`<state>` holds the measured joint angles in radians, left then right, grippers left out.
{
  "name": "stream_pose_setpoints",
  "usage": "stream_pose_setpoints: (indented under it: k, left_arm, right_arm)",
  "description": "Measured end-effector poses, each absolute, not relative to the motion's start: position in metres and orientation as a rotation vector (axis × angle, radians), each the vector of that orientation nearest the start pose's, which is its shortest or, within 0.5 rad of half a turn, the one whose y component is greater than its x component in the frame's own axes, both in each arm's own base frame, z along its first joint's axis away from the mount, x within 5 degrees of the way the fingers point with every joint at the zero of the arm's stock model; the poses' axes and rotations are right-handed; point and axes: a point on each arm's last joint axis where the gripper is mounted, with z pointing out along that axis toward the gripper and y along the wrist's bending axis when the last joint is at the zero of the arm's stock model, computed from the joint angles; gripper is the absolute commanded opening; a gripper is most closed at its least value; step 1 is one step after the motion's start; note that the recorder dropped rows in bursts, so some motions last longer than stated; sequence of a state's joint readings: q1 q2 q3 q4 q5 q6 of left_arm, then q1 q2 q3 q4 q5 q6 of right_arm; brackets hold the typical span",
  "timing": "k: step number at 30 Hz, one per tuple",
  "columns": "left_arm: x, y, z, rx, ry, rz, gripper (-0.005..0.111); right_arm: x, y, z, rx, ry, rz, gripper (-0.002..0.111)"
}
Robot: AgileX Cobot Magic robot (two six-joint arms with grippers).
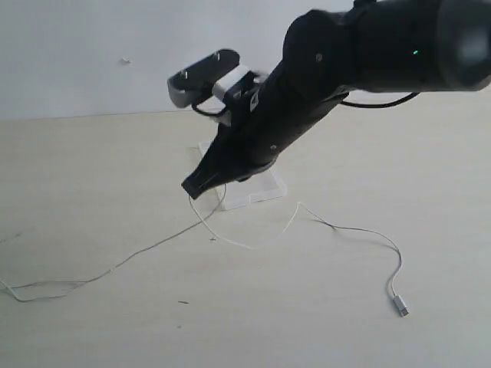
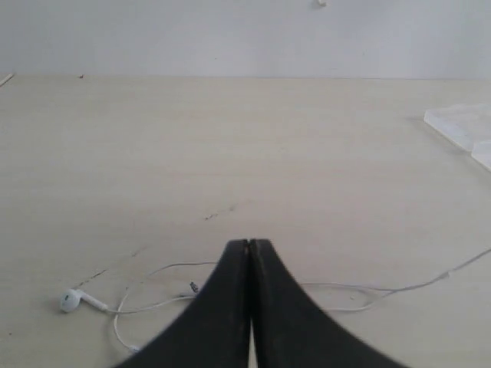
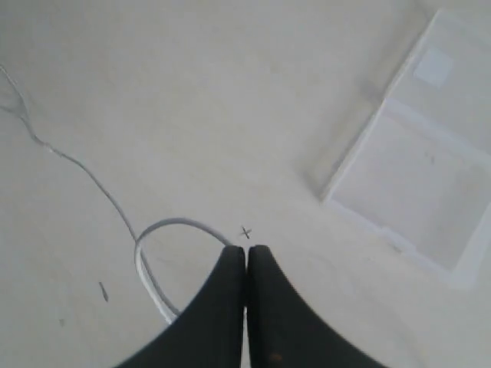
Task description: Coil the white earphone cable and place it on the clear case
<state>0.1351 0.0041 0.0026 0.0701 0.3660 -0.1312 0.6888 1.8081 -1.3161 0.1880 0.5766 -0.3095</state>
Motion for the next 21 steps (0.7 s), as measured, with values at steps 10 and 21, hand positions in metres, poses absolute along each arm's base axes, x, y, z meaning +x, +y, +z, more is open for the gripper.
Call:
stream_pose_setpoints:
  k: [10,21]
  left_arm:
    - [0.052,0.009,0.179,-0.203,1.845,0.071,0.000]
    - [0.052,0.009,0.179,-0.203,1.845,0.071,0.000]
  right_arm:
    - [0.269,0.235,0.331,-0.986,2.061,0.420,0.000]
    - [0.225,0.199,0.421,-0.881,1.769,0.469,0.000]
